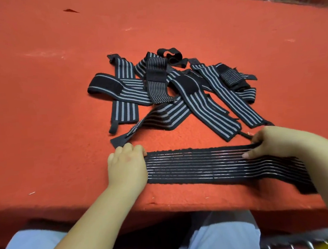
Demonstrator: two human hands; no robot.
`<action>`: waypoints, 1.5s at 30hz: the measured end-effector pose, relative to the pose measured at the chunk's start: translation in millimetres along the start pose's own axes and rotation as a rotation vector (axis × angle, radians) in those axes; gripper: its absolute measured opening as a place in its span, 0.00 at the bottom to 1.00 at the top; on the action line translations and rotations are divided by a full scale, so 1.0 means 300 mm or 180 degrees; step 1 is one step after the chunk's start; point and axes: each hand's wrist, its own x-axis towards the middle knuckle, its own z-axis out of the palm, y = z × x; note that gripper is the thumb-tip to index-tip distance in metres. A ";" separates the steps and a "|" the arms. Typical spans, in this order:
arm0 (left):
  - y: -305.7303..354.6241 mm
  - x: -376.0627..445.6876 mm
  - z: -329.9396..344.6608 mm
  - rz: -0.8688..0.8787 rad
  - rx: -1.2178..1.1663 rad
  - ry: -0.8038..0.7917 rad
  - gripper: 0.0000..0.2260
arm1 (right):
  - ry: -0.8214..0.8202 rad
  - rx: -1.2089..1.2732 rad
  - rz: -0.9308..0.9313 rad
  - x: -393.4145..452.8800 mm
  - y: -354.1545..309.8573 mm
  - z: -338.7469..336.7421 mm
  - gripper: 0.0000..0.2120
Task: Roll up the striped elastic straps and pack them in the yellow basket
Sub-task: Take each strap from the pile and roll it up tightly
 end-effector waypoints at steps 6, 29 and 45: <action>0.252 -0.001 0.001 0.0854 -0.0101 -0.0415 0.14 | 0.0052 -0.0074 0.0070 0.019 0.013 0.041 0.18; 0.218 0.263 -0.202 0.0540 -0.2386 0.0249 0.05 | 0.0984 0.1214 -0.0882 0.179 -0.179 -0.008 0.07; 0.086 0.604 -0.026 -0.0916 -0.3631 -0.1407 0.15 | 0.1513 0.0577 -0.0778 0.536 -0.520 -0.011 0.18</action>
